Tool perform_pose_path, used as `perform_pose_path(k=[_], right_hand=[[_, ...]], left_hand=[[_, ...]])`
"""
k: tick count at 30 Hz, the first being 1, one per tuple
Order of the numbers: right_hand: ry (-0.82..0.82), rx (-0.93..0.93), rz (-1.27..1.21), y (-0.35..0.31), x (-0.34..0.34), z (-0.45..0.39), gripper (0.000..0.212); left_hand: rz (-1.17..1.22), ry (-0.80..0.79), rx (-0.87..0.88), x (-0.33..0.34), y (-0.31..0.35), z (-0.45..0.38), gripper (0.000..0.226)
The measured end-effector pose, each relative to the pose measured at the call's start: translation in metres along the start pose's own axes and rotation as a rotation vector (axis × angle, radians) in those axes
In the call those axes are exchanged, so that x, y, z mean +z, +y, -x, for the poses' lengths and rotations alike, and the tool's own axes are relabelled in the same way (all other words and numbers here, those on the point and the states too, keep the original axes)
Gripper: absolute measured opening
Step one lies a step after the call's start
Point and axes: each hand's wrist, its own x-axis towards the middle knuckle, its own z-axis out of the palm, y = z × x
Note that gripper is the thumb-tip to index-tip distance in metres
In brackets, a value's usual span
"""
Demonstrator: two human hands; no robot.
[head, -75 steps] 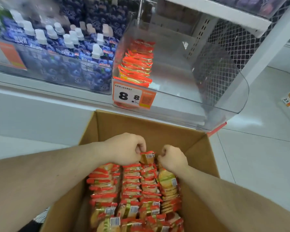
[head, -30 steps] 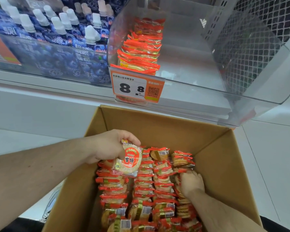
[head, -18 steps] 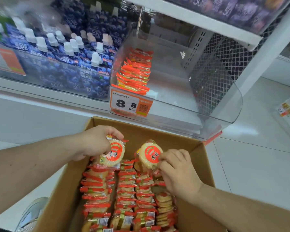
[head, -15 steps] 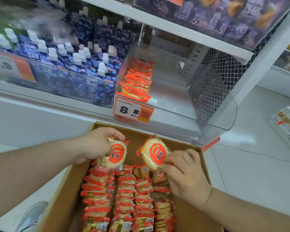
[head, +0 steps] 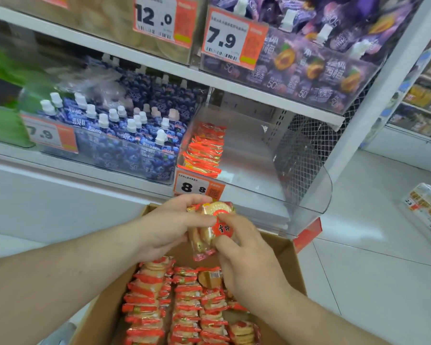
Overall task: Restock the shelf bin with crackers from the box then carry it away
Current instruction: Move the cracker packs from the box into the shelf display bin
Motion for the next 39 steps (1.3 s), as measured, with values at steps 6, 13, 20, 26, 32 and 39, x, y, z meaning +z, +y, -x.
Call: perform_pose_path(k=[6, 13, 20, 26, 32, 39], right_hand=[[0.194, 0.287, -0.300, -0.009, -0.021, -0.012, 0.039], [-0.164, 0.796, -0.988, 0.021, -0.040, -0.041, 0.048], [0.132, 0.884, -1.003, 0.075, -0.066, -0.095, 0.034], [0.108, 1.045, -0.883, 0.163, -0.014, -0.167, 0.050], [0.022, 1.070, -0.660, 0.190, 0.055, -0.206, 0.040], [-0.105, 1.046, -0.211, 0.206, 0.086, -0.228, 0.031]], left_hand=[[-0.145, 0.069, 0.095, 0.001, 0.011, -0.006, 0.047], [-0.333, -0.127, 0.172, 0.008, 0.040, -0.004, 0.053], [-0.731, 0.314, 0.617, -0.004, 0.064, -0.030, 0.040], [-0.821, 0.672, 0.540, -0.029, 0.058, -0.065, 0.051], [-0.793, 0.754, 0.500, -0.033, 0.051, -0.083, 0.054], [-0.877, 0.788, 0.515, -0.033, 0.046, -0.081, 0.053]])
